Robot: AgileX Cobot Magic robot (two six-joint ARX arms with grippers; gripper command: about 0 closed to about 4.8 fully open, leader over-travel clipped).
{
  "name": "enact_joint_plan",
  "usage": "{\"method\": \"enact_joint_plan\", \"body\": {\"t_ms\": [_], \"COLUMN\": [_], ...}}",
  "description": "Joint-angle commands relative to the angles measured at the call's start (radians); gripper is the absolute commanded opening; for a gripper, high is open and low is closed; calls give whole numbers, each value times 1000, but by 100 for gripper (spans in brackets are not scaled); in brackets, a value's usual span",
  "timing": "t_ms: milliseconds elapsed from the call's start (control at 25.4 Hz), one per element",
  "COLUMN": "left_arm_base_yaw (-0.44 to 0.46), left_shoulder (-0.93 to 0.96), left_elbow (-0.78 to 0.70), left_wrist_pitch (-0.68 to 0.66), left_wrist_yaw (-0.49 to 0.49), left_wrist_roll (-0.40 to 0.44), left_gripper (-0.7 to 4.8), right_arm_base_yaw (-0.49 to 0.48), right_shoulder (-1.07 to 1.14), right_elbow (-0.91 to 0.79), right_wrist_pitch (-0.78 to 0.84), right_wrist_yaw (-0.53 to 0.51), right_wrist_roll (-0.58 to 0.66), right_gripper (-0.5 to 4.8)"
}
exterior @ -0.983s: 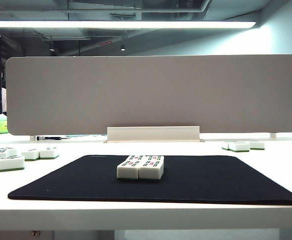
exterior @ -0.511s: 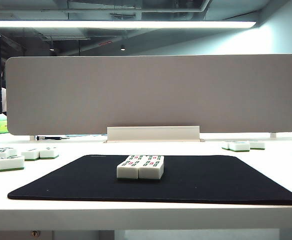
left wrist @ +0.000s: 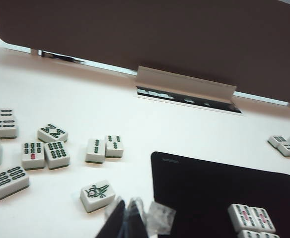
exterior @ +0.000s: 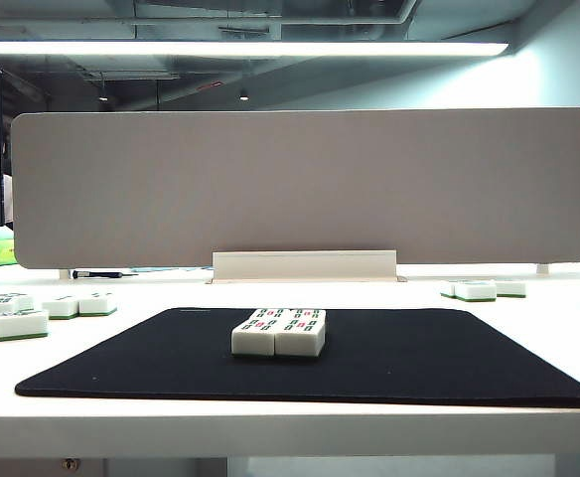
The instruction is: Arrange four mahjong tiles into a neat stack, creating two layers of paired tiles.
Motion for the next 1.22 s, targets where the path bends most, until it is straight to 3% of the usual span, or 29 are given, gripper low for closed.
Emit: {"method": "enact_joint_plan", "body": {"t_ms": [39,472,590,786,983,1219], "left_arm_base_yaw": [2,-22,-124,-329,-459,-592], "left_shoulder": [90,510,645,798,942,1201], "left_elbow": [80,405,491,569,631,801], "left_wrist_pitch": [-6,-121,-129,-134,-159,-293], "left_wrist_yaw": [44,210,191,39,2,-42], "left_wrist_roll": [1,9,9,9,7,1], "left_gripper": [-5,-5,-5,-5,-5,-5], "right_arm_base_yaw": [1,1,1,1,1,1], "right_shoulder": [-11,-11,-11,-11,-11,-11], "right_elbow": [2,2,2,2,2,2], "right_wrist_pitch": [14,14,14,14,14,13], "right_wrist_yaw": [-2,-3,-2,-1,1,1], "right_wrist_roll": [-4,-4,-4,-6,-7,-8], "right_gripper": [-1,-1,-1,-1,-1,-1]}}
